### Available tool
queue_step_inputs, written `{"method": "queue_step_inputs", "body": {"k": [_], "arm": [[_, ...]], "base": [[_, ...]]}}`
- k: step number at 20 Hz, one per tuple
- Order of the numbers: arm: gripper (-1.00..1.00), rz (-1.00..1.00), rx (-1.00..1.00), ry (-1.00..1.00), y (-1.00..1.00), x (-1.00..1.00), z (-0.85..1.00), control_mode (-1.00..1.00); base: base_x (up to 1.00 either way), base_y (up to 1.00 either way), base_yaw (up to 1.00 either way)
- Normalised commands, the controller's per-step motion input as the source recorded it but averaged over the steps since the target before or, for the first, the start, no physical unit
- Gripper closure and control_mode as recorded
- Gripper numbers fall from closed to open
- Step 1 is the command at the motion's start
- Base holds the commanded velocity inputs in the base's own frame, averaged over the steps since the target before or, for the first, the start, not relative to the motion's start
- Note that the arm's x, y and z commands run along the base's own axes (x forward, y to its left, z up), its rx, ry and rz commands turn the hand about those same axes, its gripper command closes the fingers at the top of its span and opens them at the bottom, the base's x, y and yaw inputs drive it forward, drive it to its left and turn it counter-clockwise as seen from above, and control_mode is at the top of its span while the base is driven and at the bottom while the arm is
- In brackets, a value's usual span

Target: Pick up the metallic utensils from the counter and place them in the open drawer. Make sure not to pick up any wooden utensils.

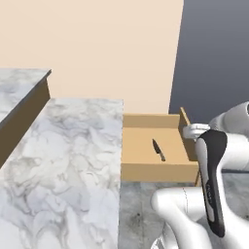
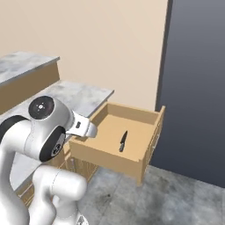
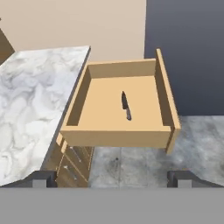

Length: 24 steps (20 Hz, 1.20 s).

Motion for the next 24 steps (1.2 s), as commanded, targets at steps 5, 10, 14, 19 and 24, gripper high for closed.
{"method": "queue_step_inputs", "body": {"k": [5, 10, 14, 19, 24], "arm": [[-1.0, 0.0, 0.0, 0.0, 0.0, 0.0, 0.0, 1.0], [-1.0, 0.0, 0.0, 0.0, 0.0, 0.0, 0.0, 1.0], [-1.0, 0.0, 0.0, 0.0, 0.0, 0.0, 0.0, 1.0], [-1.0, 0.0, 0.0, 0.0, 0.0, 0.0, 0.0, 1.0], [-1.0, 0.0, 0.0, 0.0, 0.0, 0.0, 0.0, 1.0]], "base": [[-1.0, 0.0, 0.0], [-1.0, -0.08, -0.01], [-1.0, -0.01, -0.01], [-1.0, 0.0, 0.0], [-1.0, 0.08, 0.0]]}}
